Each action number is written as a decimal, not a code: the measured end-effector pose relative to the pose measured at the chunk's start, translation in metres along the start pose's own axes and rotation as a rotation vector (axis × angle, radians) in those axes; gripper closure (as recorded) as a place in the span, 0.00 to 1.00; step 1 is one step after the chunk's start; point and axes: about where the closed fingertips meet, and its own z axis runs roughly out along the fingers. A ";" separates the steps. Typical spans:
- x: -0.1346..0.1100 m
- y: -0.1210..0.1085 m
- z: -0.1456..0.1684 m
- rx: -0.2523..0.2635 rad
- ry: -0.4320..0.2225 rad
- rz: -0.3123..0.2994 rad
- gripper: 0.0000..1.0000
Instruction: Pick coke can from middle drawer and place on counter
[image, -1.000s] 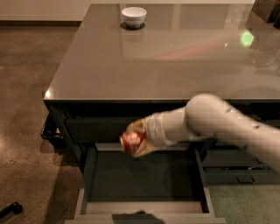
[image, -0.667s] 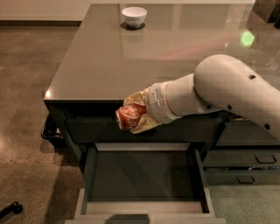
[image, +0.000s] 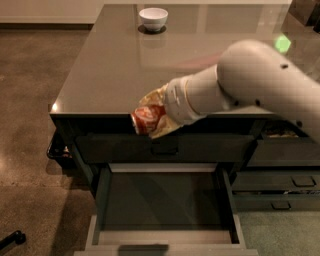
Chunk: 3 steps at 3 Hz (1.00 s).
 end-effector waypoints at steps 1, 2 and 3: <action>0.023 -0.054 -0.004 0.006 0.048 -0.064 1.00; 0.056 -0.091 -0.001 -0.005 0.100 -0.066 1.00; 0.087 -0.104 -0.001 -0.018 0.095 0.005 1.00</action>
Offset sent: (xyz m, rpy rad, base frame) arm 0.1542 -0.0366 0.0569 -0.1492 -0.0714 -0.0756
